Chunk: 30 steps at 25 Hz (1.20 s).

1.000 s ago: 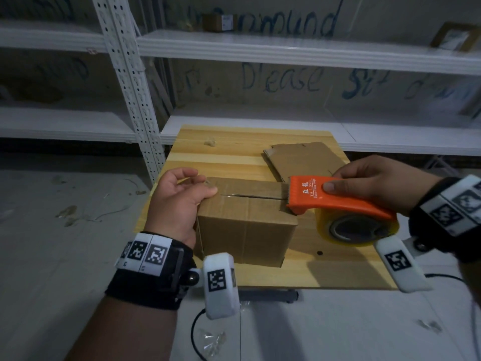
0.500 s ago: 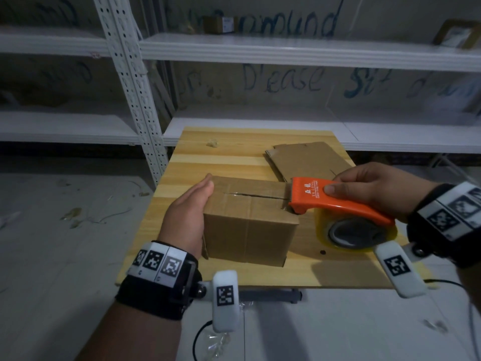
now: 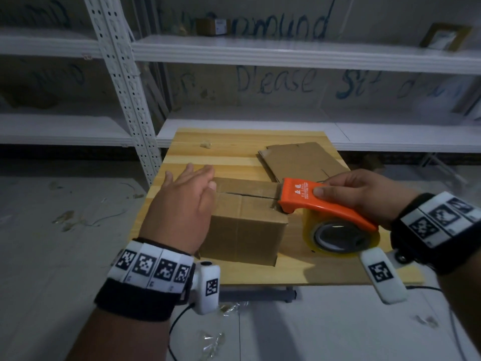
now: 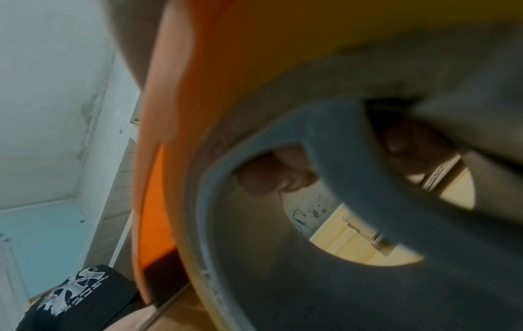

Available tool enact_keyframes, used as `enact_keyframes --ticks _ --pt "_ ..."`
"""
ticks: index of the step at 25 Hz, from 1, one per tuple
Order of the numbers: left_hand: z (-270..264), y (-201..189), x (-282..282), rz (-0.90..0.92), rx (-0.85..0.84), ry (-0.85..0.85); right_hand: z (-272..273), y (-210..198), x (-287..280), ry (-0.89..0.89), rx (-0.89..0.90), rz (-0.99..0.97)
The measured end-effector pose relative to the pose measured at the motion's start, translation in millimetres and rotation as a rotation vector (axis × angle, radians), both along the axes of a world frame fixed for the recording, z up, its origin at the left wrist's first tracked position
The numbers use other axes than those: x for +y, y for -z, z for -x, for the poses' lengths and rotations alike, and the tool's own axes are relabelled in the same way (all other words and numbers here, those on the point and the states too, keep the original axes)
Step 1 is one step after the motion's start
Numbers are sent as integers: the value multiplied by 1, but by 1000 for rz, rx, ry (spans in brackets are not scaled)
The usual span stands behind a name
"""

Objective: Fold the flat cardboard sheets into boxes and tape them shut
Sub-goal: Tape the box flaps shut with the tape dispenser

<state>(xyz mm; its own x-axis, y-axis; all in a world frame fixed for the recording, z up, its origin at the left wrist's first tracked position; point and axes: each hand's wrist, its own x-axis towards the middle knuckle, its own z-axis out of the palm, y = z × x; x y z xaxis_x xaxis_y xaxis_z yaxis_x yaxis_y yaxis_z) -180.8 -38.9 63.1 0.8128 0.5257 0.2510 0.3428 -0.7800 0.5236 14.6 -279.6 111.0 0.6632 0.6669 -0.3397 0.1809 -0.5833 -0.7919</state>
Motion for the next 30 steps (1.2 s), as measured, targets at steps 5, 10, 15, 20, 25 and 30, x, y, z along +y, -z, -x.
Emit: enact_keyframes --ticks 5,10,15,20,25,30 --pt "1 -11 -12 -225 281 163 3 8 -3 8 0 -40" --pt "3 -8 -22 -212 322 191 5 13 -5 20 15 -64" --pt "3 -2 -14 -142 280 143 6 14 -5 30 11 -65" --pt "7 0 -11 -92 243 185 11 13 -5 44 28 -49" --pt "5 -10 -26 -272 334 131 10 16 -6 37 22 -72" --pt "-3 -8 -39 -399 299 213 7 17 -11 3 17 -83"
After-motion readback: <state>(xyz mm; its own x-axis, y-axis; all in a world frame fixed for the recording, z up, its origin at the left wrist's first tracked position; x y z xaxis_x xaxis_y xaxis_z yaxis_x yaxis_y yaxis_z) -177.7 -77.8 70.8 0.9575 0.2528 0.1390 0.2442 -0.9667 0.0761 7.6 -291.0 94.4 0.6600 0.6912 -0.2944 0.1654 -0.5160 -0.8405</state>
